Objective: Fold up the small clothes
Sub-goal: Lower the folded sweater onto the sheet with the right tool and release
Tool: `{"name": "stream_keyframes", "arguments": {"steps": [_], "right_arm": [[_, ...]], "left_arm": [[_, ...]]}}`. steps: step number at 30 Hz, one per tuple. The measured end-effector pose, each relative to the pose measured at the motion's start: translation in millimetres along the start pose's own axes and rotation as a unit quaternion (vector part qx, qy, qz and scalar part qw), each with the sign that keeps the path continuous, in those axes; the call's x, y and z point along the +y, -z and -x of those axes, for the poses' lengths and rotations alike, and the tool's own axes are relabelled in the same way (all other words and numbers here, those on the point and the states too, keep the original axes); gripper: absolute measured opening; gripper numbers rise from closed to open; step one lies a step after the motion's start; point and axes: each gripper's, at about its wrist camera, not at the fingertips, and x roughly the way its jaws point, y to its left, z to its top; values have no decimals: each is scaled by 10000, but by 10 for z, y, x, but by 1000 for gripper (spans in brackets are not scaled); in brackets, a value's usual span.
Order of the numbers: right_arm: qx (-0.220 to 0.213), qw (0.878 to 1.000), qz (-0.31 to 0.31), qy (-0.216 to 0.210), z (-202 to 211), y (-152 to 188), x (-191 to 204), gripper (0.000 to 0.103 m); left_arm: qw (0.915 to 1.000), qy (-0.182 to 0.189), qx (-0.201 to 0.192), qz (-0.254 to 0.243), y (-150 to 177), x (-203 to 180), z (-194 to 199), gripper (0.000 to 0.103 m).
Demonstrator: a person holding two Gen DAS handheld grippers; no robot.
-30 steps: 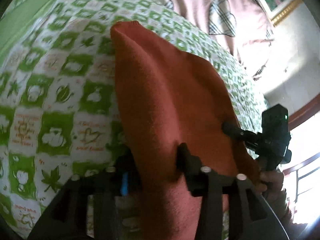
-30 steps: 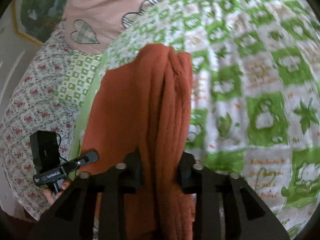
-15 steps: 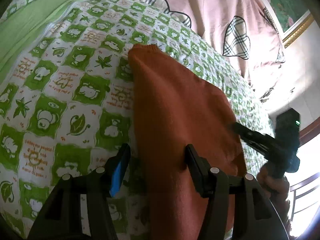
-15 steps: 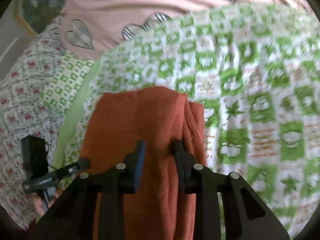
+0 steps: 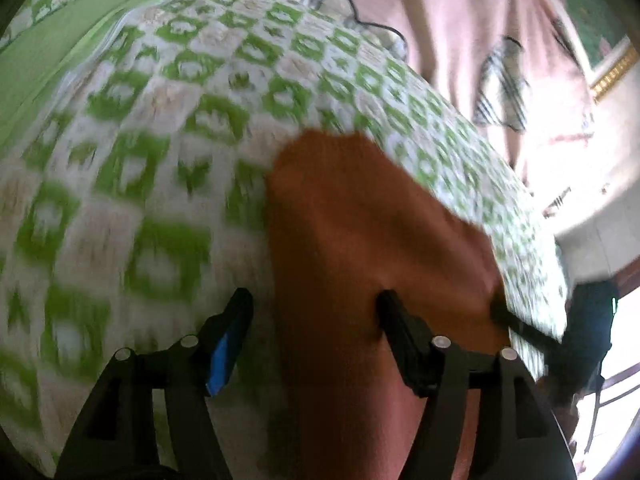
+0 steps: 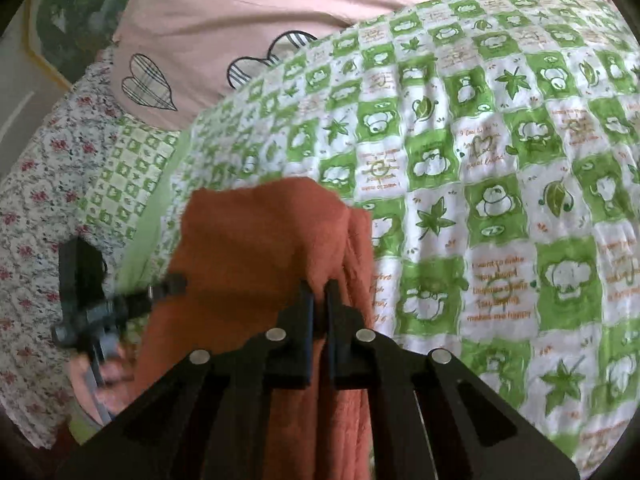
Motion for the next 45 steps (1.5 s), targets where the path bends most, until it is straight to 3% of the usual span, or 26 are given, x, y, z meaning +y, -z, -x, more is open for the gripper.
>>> {"name": "stream_keyframes", "arguments": {"steps": [1,3,6,9,13,21,22,24,25,26,30,32,37,39,43,45], "right_arm": [[-13,10000,30,15,-10,-10,7,6],[-20,9997,180,143,-16,-27,27,6],[70,9993,230,269,-69,-35,4,6],[31,9999,94,77,79,-31,5,8],[-199,9997,159,35,444,92,93,9],[121,9999,-19,-95,733,675,103,10],[138,9998,-40,-114,751,756,109,12],[138,9999,-66,-78,774,884,115,29],[131,9999,-50,-7,777,931,117,40],[120,9999,-35,41,778,958,114,42],[104,9999,-56,22,743,1016,114,42],[180,9998,20,68,689,1053,145,16],[-168,9990,419,0,988,996,351,14],[-248,9972,677,204,1078,996,425,13],[209,9941,655,842,788,1181,151,13],[285,9958,358,795,646,1275,-25,13]], "left_arm": [[10000,-12,-36,36,-125,20,-59,56],[9999,-63,-121,49,-352,46,-166,20],[9997,-140,-214,1,-662,31,-296,11],[9988,-358,-306,-144,-808,-42,-255,10],[9979,-274,-491,-312,-628,-154,98,16],[9957,0,-412,-834,564,-353,833,38],[9955,16,-345,-882,721,-368,871,41],[9956,63,-215,-906,1001,-357,930,51],[9958,42,-127,-906,1126,-348,934,52],[9958,15,-84,-911,1210,-342,933,52],[9979,45,98,-643,1437,-257,866,52],[9981,27,95,-606,1488,-256,850,52],[9971,-140,59,-747,1532,-359,887,50],[9965,-168,106,-809,1562,-401,861,50],[9949,-303,311,-911,1662,-440,687,51],[9952,-275,318,-880,1690,-405,614,55]]}}
